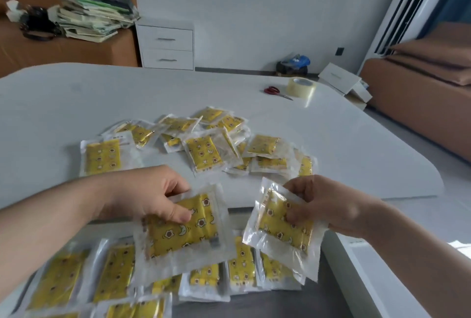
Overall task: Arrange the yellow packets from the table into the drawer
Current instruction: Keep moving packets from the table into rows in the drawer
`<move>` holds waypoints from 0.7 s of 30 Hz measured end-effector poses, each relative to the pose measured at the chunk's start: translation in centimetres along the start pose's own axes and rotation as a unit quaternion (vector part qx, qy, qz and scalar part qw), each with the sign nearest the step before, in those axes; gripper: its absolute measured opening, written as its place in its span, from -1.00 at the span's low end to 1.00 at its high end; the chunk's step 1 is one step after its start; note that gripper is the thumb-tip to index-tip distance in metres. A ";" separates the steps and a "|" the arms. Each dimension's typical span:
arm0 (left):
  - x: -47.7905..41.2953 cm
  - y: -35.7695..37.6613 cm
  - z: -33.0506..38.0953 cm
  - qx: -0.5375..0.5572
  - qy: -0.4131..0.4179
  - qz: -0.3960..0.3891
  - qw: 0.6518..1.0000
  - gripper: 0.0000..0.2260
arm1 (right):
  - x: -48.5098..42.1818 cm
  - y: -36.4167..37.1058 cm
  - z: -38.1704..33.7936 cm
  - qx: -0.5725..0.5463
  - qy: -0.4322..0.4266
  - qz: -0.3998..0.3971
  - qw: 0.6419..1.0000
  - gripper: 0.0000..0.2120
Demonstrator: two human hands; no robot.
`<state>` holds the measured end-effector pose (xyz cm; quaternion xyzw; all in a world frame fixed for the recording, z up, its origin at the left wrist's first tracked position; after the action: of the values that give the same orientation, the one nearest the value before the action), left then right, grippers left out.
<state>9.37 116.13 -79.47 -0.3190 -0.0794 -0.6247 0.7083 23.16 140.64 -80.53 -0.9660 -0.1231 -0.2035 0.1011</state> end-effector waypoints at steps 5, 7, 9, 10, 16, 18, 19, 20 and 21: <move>-2.7 4.0 -1.0 -0.163 -0.104 -0.082 0.978 -0.91 | -1.1 2.1 2.7 0.274 0.109 -0.050 0.954 -0.80; -4.0 5.6 -2.2 -0.267 -0.152 -0.122 0.944 -0.79 | -2.0 3.2 4.0 0.323 0.134 -0.066 0.935 -0.85; -5.2 7.3 -3.6 -0.316 -0.183 -0.150 0.919 -0.75 | -2.8 4.3 5.2 0.340 0.147 -0.094 0.924 -0.86; -5.6 7.9 -4.3 -0.316 -0.191 -0.151 0.917 -0.76 | -3.2 4.8 5.7 0.352 0.151 -0.108 0.917 -0.84; -6.6 10.7 -6.7 -0.256 -0.208 -0.143 0.933 -0.78 | -4.8 6.7 7.9 0.371 0.163 -0.140 0.903 -0.75; -6.6 11.3 -7.0 -0.251 -0.209 -0.141 0.934 -0.74 | -4.8 7.2 8.5 0.365 0.164 -0.151 0.904 -0.75; -6.5 11.4 -7.2 -0.250 -0.207 -0.137 0.936 -0.74 | -4.7 7.3 8.7 0.359 0.168 -0.153 0.905 -0.74; -6.5 11.5 -7.2 -0.248 -0.203 -0.132 0.938 -0.75 | -4.7 7.3 8.9 0.355 0.171 -0.153 0.906 -0.73; -6.4 11.5 -7.3 -0.248 -0.201 -0.128 0.939 -0.75 | -4.7 7.2 9.0 0.355 0.172 -0.154 0.906 -0.72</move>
<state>16.70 117.70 -92.50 -0.5907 -0.1023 -0.6330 0.4899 24.32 135.07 -91.59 -0.7854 -0.3149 -0.3227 0.4242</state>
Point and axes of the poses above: each hand's wrist, its own x-axis away from the middle knuckle, its own y-axis out of the palm, z = x × y, the point moved 4 cm from there along -x, towards the middle knuckle, and after that the axes turned 13 degrees about -z, right-handed, at the moved point
